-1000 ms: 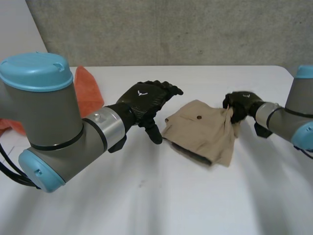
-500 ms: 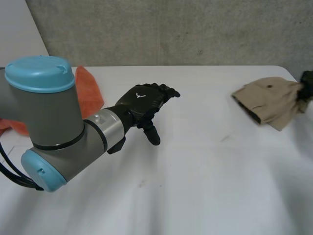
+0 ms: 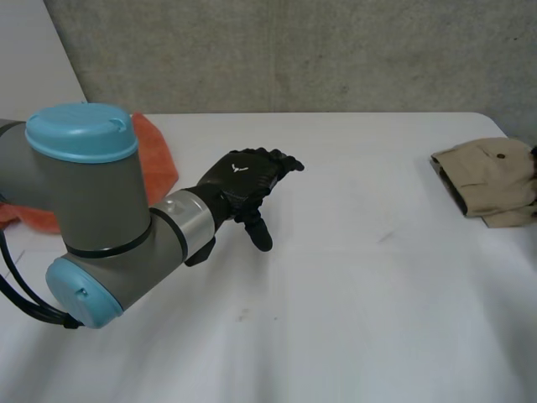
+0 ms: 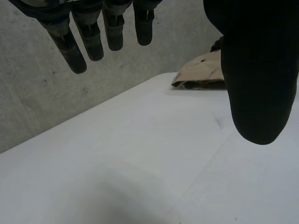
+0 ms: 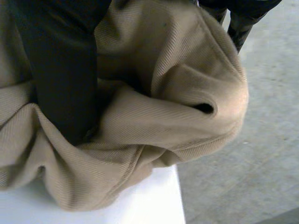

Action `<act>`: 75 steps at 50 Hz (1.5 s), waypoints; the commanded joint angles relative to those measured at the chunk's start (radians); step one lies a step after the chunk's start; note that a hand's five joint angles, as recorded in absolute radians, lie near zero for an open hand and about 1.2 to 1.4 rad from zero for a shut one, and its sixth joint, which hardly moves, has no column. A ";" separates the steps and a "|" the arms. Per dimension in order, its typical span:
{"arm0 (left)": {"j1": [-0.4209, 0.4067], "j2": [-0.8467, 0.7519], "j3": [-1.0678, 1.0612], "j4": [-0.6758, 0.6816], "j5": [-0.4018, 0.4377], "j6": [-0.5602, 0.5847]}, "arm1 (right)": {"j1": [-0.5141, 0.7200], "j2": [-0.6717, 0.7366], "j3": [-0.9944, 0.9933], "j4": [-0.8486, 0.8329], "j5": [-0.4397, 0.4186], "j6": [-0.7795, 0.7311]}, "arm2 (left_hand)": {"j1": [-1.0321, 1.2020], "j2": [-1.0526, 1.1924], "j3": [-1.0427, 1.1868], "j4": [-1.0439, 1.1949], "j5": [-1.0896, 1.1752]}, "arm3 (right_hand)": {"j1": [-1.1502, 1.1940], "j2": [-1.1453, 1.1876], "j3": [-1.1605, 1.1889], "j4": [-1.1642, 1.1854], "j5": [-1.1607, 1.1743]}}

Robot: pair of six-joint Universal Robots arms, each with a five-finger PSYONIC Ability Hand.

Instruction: Fold the laundry.

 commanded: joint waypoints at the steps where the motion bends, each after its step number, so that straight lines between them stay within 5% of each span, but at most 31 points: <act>1: -0.003 0.015 -0.013 -0.001 -0.023 -0.004 | 0.017 -0.163 0.120 0.217 0.028 -0.112 | -0.006 -0.015 -0.020 -0.017 -0.038 | -0.028 -0.049 -0.042 -0.057 -0.125; 11: 0.041 0.072 -0.043 0.001 -0.047 -0.005 | -0.057 -0.445 0.415 0.211 0.140 -0.316 | -0.015 -0.023 -0.029 -0.026 -0.047 | -0.028 -0.049 -0.042 -0.057 -0.125; 20: 0.075 0.147 -0.067 0.033 -0.051 -0.008 | -0.046 -0.635 0.527 0.001 0.233 -0.423 | -0.015 -0.023 -0.029 -0.026 -0.047 | -0.028 -0.049 -0.042 -0.057 -0.125; 26: 0.173 0.205 -0.098 0.108 -0.081 0.003 | 0.146 -0.858 0.738 -0.165 0.134 -0.371 | -0.019 -0.027 -0.033 -0.029 -0.050 | -0.028 -0.049 -0.042 -0.057 -0.125; 33: 0.391 0.179 -0.083 0.202 -0.069 0.022 | 0.393 -1.114 1.186 -0.357 -0.130 -0.292 | -0.019 -0.027 -0.033 -0.029 -0.050 | -0.028 -0.049 -0.042 -0.057 -0.125; 40: 0.619 -0.082 0.046 0.216 -0.037 0.289 | 0.618 -1.174 1.508 -0.421 -0.201 -0.295 | -0.019 -0.027 -0.033 -0.029 -0.050 | -0.028 -0.049 -0.042 -0.057 -0.125; 44: 0.656 -0.239 0.143 0.233 -0.035 0.490 | 0.651 -1.169 1.603 -0.437 -0.185 -0.296 | -0.019 -0.027 -0.033 -0.029 -0.050 | -0.028 -0.049 -0.042 -0.057 -0.125; 53: 0.673 -0.483 0.310 0.271 -0.052 0.762 | 0.644 -1.172 1.720 -0.457 -0.175 -0.295 | 0.084 0.076 0.070 0.074 0.053 | -0.028 -0.049 -0.042 -0.057 -0.125; 56: 0.675 -0.522 0.356 0.279 -0.058 0.765 | 0.637 -1.175 1.745 -0.469 -0.175 -0.296 | 0.521 0.512 0.507 0.510 0.489 | -0.028 -0.049 -0.042 -0.057 -0.125; 59: 0.652 -0.531 0.378 0.291 -0.102 0.766 | 0.606 -1.186 1.760 -0.473 -0.173 -0.296 | 1.201 1.193 1.187 1.191 1.170 | -0.028 -0.049 -0.042 -0.057 -0.125; 62: 0.606 -0.504 0.350 0.303 -0.165 0.756 | 0.577 -1.200 1.762 -0.473 -0.173 -0.296 | 1.203 1.195 1.189 1.192 1.171 | -0.028 -0.049 -0.042 -0.057 -0.125; 66: 0.505 -0.337 0.223 0.335 -0.193 0.702 | 0.520 -1.218 1.756 -0.473 -0.167 -0.291 | 1.203 1.195 1.189 1.192 1.171 | -0.028 -0.049 -0.042 -0.057 -0.125; 75: 0.290 -0.001 -0.054 0.323 -0.120 0.247 | 0.471 -1.220 1.740 -0.473 -0.121 -0.282 | 1.203 1.195 1.189 1.192 1.171 | -0.028 -0.049 -0.042 -0.057 -0.125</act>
